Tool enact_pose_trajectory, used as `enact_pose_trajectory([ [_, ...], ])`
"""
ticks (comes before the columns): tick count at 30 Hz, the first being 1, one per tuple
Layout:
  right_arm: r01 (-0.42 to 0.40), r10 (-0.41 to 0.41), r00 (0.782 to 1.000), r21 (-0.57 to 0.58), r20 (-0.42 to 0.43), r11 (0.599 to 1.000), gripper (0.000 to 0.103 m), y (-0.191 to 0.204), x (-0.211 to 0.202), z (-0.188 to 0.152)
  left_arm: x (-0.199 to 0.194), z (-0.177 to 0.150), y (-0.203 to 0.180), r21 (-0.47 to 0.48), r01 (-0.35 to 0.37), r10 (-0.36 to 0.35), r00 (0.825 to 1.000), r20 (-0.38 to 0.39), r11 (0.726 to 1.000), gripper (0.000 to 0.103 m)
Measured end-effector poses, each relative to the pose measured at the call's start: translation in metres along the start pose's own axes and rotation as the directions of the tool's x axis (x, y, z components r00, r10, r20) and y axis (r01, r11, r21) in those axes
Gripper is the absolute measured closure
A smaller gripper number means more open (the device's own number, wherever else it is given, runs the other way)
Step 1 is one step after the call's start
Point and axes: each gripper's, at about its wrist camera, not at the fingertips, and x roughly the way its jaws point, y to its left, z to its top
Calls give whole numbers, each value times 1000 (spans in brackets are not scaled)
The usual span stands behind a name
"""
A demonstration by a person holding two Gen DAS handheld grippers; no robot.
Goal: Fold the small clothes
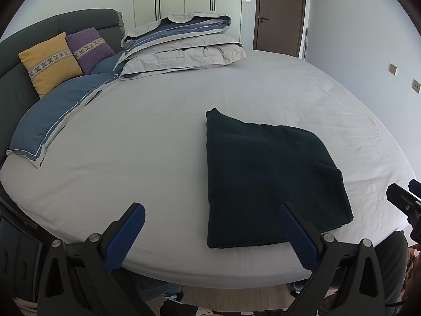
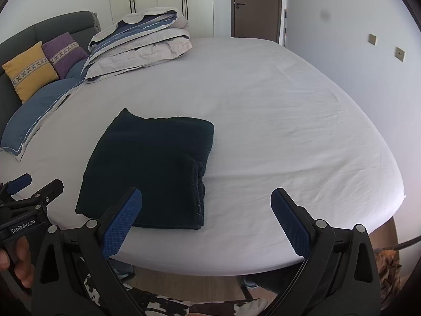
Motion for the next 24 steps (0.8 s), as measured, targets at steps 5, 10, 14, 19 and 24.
enact_pose_trajectory([
  [5,-1,1,1000,-1,0,1000,3,1,0,0,0,0,0,0,1,-1,1000,0,1000,0],
  [10,-2,2,1000,-1,0,1000,3,1,0,0,0,0,-1,1,0,0,1000,-1,1000,0],
  [14,-3,3,1000,-4,1,1000,3,1,0,0,0,-1,-2,1,-1,1,1000,-1,1000,0],
  [19,-5,5,1000,-5,0,1000,3,1,1,0,1,-1,-2,3,1,-1,1000,-2,1000,0],
  [24,-8,8,1000,-8,0,1000,3,2,1,-1,2,0,-3,6,2,-2,1000,-3,1000,0],
])
